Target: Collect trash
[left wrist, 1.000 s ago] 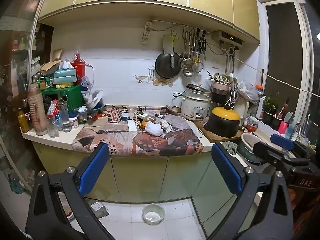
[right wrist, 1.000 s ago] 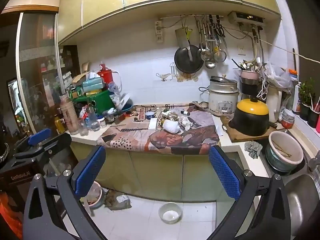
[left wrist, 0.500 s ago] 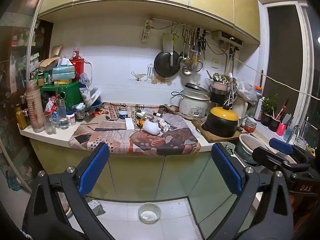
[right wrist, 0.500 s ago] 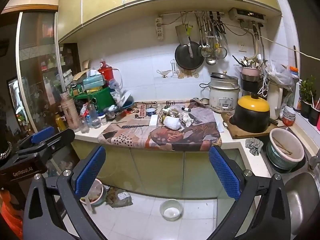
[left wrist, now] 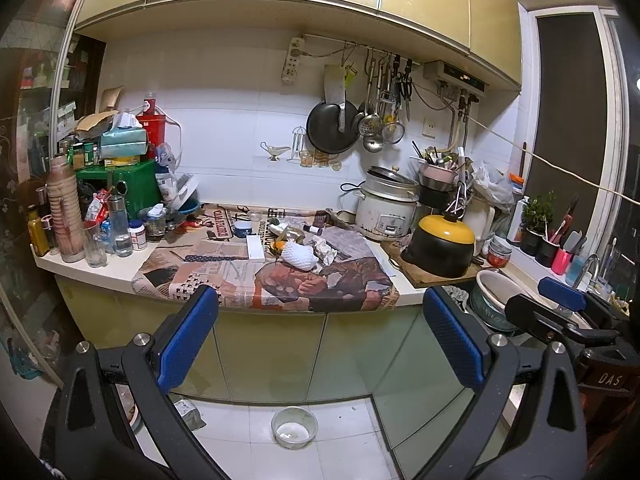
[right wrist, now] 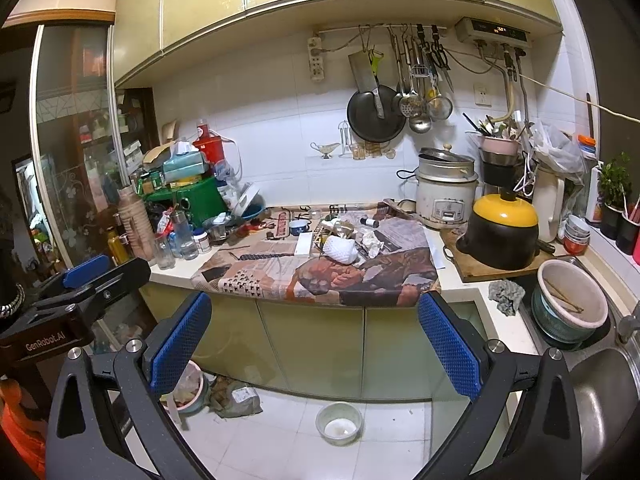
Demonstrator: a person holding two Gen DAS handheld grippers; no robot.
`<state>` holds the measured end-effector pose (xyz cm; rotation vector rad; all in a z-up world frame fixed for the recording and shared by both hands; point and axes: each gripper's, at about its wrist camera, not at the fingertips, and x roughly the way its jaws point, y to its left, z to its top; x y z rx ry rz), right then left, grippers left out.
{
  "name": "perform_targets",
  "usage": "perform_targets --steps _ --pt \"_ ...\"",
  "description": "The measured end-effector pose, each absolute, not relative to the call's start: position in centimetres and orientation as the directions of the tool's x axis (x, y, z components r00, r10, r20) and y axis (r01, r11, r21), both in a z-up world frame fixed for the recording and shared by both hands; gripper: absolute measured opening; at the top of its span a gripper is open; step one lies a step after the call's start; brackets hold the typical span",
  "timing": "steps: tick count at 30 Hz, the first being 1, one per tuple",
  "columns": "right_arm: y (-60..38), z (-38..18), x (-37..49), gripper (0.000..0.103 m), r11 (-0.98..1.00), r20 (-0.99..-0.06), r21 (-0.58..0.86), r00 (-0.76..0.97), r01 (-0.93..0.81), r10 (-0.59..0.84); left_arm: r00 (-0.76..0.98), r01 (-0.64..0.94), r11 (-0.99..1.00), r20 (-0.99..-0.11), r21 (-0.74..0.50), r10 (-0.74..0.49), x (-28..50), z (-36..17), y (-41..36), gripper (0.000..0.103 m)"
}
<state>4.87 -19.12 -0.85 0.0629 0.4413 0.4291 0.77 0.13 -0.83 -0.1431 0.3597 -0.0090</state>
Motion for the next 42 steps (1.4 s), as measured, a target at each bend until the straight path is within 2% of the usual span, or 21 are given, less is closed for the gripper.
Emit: perform_targets --steps 42 --pt "-19.1 -0.7 5.9 0.103 0.906 -0.394 0.159 0.816 -0.393 0.423 0.936 -0.019 0.989 -0.352 -0.147 -0.034 2.7 -1.0 0.5 0.103"
